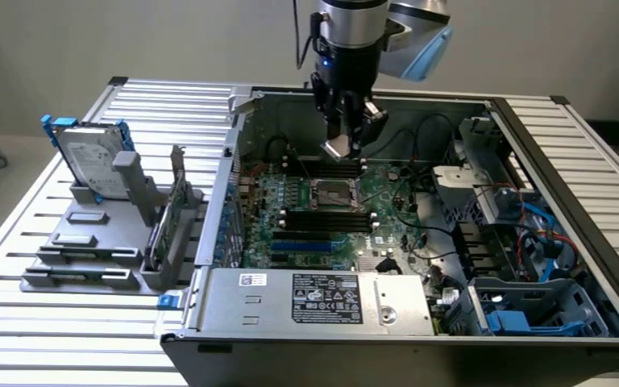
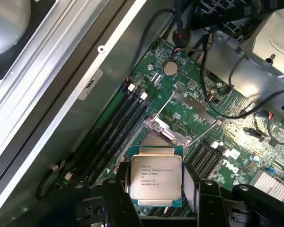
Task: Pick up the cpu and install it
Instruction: 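Place the cpu into insertion slot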
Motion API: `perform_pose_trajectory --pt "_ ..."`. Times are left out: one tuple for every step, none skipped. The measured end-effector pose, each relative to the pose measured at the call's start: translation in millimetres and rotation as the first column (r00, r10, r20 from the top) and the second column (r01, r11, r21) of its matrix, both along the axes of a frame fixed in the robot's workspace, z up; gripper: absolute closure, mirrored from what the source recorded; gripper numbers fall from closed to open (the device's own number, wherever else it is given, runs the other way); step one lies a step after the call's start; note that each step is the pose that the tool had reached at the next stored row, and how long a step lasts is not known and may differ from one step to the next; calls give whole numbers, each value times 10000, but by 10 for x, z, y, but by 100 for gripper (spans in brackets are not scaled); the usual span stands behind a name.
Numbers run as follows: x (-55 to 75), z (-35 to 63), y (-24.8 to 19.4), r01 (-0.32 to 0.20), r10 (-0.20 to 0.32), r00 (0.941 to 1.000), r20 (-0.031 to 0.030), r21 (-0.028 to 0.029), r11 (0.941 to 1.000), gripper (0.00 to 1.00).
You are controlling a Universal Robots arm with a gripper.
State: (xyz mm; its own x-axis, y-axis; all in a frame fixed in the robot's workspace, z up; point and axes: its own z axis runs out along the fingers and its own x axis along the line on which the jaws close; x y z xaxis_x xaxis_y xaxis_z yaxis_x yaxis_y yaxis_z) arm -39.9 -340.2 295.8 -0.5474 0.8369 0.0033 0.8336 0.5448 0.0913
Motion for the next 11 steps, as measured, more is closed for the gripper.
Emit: perform_pose_trajectory --pt "0 -3 0 179 -179 9998 -1 -1 9998 45" --pt "0 -8 0 360 -360 9994 -1 -1 9994 45" --pt "0 -14 0 540 -540 9985 -1 -1 9985 45" --pt "0 -21 0 719 -719 9974 0 0 9974 45" --pt "0 -29 0 898 -898 9960 0 0 9960 45" --pt "0 -37 0 1076 -1076 9942 0 0 9942 45" --pt "0 -47 0 1255 -1255 9921 0 1 9921 45" --pt "0 -57 0 1444 -1444 9895 0 0 9895 45" --pt "0 -68 0 1628 -1628 9867 0 0 9867 45" --pt "0 -78 0 1806 -1806 9836 0 -1 9836 45" --pt "0 -89 0 1981 -1981 9802 -1 -1 9802 45"
